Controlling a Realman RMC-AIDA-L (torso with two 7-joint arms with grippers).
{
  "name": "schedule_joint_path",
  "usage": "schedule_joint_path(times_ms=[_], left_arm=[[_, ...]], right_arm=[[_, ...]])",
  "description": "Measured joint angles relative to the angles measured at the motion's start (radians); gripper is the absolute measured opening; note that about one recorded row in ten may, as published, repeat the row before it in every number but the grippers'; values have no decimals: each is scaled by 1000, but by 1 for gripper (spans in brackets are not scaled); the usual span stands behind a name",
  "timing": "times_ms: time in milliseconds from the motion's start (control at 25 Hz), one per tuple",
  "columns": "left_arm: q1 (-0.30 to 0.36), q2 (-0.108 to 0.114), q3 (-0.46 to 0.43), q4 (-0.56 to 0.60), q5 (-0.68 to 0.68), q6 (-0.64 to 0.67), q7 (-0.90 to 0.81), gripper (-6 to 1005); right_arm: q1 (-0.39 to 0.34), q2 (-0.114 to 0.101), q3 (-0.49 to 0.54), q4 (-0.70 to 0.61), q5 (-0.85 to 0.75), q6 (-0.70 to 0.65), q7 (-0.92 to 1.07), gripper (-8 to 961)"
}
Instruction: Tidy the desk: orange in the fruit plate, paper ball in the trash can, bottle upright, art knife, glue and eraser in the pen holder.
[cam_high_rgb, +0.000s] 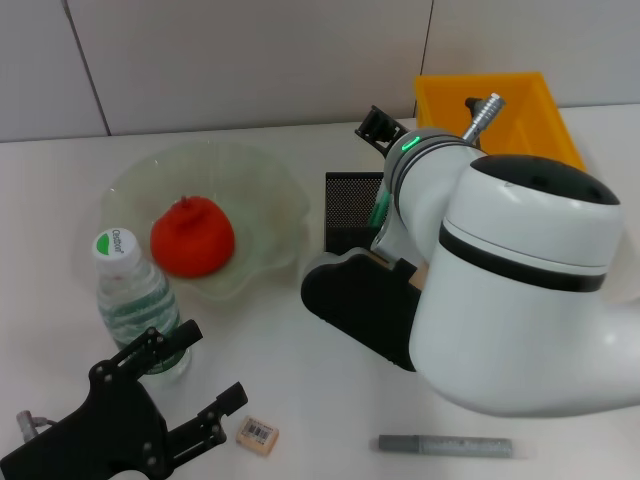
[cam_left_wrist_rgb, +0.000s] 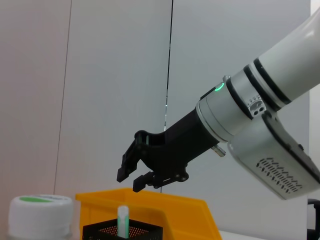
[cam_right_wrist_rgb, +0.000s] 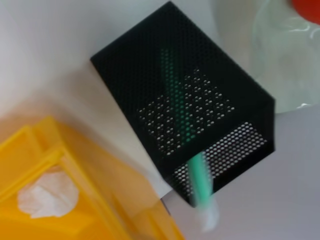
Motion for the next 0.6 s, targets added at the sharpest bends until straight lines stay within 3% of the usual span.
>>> schedule_joint_path(times_ms=[200, 320, 360, 400, 440, 480, 560, 600], left_arm=[[0, 0, 0, -1, -1, 0, 0, 799], [-1, 0, 1, -1, -1, 0, 0, 799], [-2, 0, 1, 0, 0, 0, 0, 800], [-2, 0, 1, 0, 0, 0, 0, 800], [-2, 0, 1, 0, 0, 0, 0, 800], [-1, 1, 0, 0, 0, 0, 0, 800], [0, 2, 0, 0, -1, 4, 0, 800], [0, 2, 0, 0, -1, 4, 0, 800]], right_arm=[[2, 1, 26, 54, 23, 1, 8, 307], [8, 1, 95, 91, 42, 7, 10, 313], [8, 1, 164, 137, 73, 5, 18, 313], [8, 1, 164, 137, 73, 5, 18, 313], [-1, 1, 254, 202, 122, 4, 36, 313], [-1, 1, 254, 202, 122, 4, 36, 313], [-20, 1, 410, 285, 228, 21, 69, 313], [-20, 1, 410, 285, 228, 21, 69, 313]])
